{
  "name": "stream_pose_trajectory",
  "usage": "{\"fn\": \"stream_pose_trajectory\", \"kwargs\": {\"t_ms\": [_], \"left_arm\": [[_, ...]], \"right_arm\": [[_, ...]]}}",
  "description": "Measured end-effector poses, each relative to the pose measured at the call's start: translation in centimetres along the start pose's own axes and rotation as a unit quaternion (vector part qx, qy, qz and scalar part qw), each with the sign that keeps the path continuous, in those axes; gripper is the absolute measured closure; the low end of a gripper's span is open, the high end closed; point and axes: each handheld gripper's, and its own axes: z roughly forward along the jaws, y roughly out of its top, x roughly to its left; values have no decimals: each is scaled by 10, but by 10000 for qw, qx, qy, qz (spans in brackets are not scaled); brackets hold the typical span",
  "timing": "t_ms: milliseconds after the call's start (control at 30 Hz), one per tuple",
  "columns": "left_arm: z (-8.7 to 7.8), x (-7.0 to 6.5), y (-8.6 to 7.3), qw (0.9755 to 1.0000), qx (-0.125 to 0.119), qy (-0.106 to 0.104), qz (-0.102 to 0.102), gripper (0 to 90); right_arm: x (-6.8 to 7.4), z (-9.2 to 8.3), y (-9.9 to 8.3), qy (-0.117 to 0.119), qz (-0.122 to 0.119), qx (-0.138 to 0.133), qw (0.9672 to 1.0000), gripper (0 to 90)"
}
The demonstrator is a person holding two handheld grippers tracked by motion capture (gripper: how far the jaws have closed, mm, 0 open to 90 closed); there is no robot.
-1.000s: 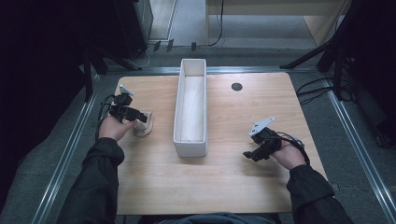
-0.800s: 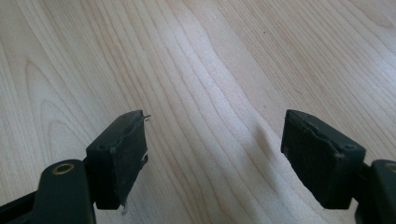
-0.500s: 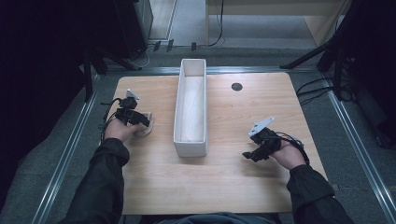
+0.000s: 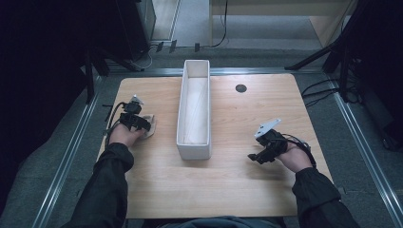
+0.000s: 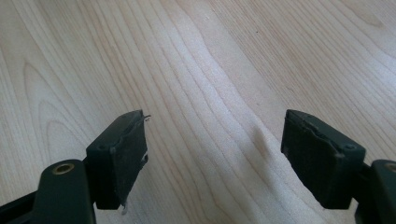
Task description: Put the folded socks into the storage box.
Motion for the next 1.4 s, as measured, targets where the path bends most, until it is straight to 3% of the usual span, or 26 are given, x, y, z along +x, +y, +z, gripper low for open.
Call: {"fn": "stream_pose_trajectory", "kwargs": {"t_ms": [267,467,933,1167,1400], "left_arm": [[-1,-1,1,9998,71,173,-81,617],[-2,3,1,9998,117,33,-130,672],[-12,14,6,9970,312,-368,-602,693],[-20,17,9,9959,362,-485,-680,692],[-33,15,14,9954,360,-520,-715,693]], "right_arm": [[-1,-1,-1,-1,12,-19,10000,226],[-1,0,-1,16,29,-8,10000,226],[-2,-2,-2,10,82,-51,10000,227],[-3,-3,-1,51,157,-271,9995,218],[-3,-3,-1,40,162,-253,9995,218]]}}
